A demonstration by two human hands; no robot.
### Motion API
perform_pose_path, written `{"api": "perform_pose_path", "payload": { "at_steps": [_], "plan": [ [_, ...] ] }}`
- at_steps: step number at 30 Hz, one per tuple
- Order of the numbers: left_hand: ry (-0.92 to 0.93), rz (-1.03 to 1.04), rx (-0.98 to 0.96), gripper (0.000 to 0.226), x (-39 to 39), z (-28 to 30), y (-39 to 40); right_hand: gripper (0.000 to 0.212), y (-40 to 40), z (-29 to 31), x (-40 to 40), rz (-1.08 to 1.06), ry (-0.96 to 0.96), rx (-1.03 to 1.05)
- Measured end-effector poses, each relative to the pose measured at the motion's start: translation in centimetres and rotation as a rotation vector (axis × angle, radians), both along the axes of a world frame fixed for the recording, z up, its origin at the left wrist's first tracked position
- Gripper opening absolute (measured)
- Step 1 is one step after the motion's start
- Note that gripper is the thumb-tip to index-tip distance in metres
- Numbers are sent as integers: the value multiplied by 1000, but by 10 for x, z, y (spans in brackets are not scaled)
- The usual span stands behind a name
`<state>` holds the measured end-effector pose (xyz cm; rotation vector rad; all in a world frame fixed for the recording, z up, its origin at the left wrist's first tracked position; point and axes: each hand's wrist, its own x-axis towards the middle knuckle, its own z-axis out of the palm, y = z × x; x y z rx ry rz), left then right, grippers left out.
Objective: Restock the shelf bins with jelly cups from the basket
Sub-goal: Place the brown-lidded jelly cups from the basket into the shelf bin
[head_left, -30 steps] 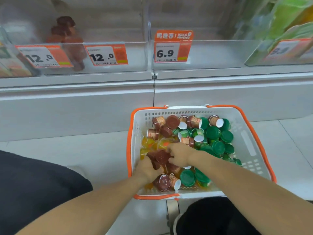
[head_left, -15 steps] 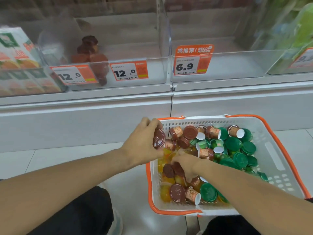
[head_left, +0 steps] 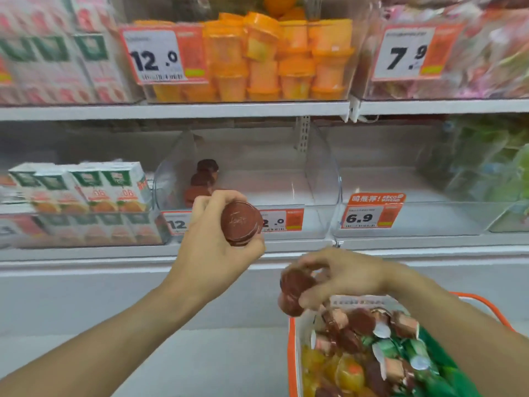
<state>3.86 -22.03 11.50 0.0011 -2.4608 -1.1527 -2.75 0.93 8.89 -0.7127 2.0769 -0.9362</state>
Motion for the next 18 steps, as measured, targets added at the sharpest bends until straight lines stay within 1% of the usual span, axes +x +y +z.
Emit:
{"api": "perform_pose_path", "payload": {
  "at_steps": [3,5,6,9,12,13,14,16,18],
  "plan": [
    [2,44,76,54,-2,1,-18,40,-26,57,-24,-184,18,-333],
    [-22,70,111,55,-3,-2,-29,37,-51,76,-36,-286,43,-467],
    [-23,82,123,55,-4,-3,-34,34,-64,81,-45,-326,47,-493],
    [-33,104,172,61,-6,-8,-44,29,-110,88,-79,-467,35,-449],
    [-23,127,257,79,-13,-12,-48,19,-150,77,-117,-590,-131,-343],
    [-14,137,276,83,-16,-12,-49,18,-162,71,-128,-641,-149,-316],
    [-5,144,291,84,-20,-11,-50,20,-173,62,-139,-692,-112,-289],
    [20,152,312,81,-26,-11,-53,27,-192,43,-160,-770,113,-209],
    [30,147,331,79,-33,-12,-55,38,-206,32,-173,-770,329,-85]
  ]
}}
